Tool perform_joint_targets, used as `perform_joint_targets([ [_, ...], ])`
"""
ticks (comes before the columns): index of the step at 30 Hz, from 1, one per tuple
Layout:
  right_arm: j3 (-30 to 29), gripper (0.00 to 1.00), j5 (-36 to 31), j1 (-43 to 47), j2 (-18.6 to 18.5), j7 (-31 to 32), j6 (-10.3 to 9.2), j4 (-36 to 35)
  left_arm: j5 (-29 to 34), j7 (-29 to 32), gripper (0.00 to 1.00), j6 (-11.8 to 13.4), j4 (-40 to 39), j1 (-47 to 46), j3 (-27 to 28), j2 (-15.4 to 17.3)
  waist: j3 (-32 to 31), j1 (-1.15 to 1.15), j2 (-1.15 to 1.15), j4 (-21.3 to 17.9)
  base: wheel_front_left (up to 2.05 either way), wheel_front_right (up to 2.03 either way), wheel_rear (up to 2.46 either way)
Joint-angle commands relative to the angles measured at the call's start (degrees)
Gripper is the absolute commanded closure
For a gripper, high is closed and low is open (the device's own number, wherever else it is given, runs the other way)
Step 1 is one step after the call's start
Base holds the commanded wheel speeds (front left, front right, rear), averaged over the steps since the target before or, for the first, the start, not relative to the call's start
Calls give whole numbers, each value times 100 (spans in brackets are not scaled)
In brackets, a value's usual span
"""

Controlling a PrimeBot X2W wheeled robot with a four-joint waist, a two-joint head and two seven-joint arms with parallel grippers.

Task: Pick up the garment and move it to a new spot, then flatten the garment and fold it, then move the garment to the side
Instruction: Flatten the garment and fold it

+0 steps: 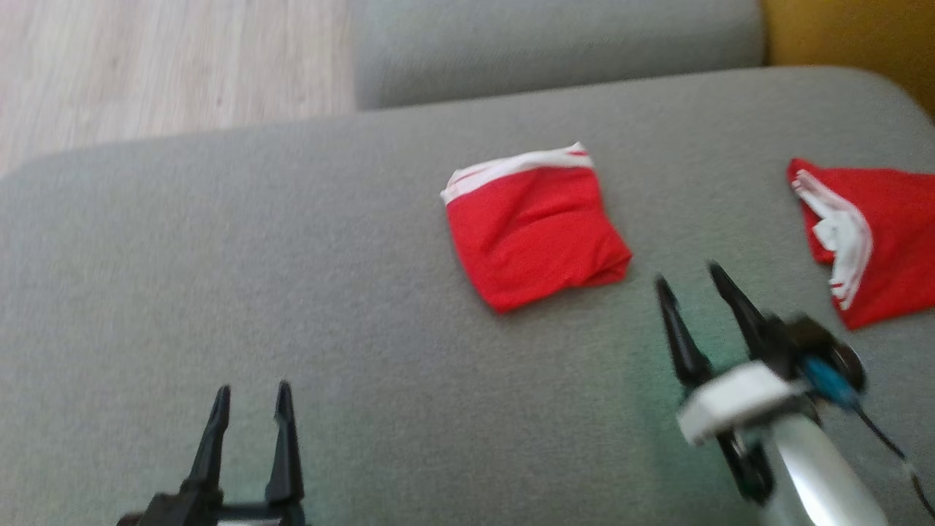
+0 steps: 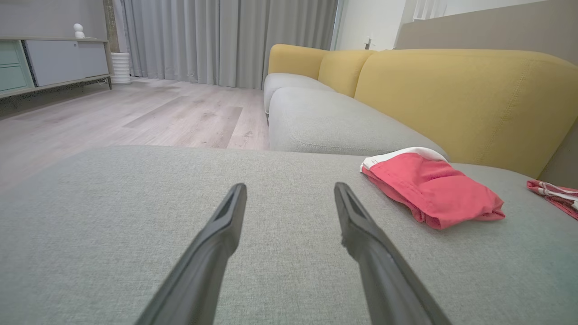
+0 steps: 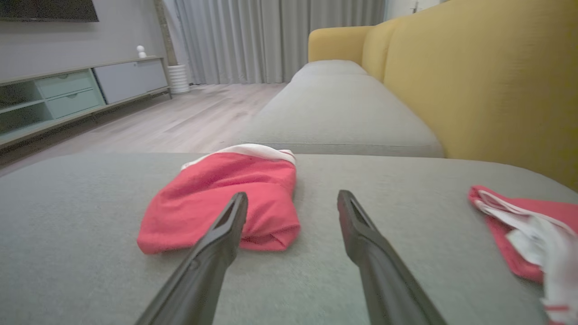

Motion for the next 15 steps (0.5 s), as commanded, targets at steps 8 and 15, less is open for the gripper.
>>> perform_joint_targets([
  [8, -301, 0, -88, 896, -283, -77, 40, -931, -56, -30, 0, 144, 278, 229, 412, -13, -369, 1, 0, -190, 0, 0, 0],
  [15, -457, 0, -69, 1283, -245, -77, 40, -1035, -31, -30, 0, 114, 476, 367, 561, -13, -449, 1, 0, -55, 0, 0, 0],
])
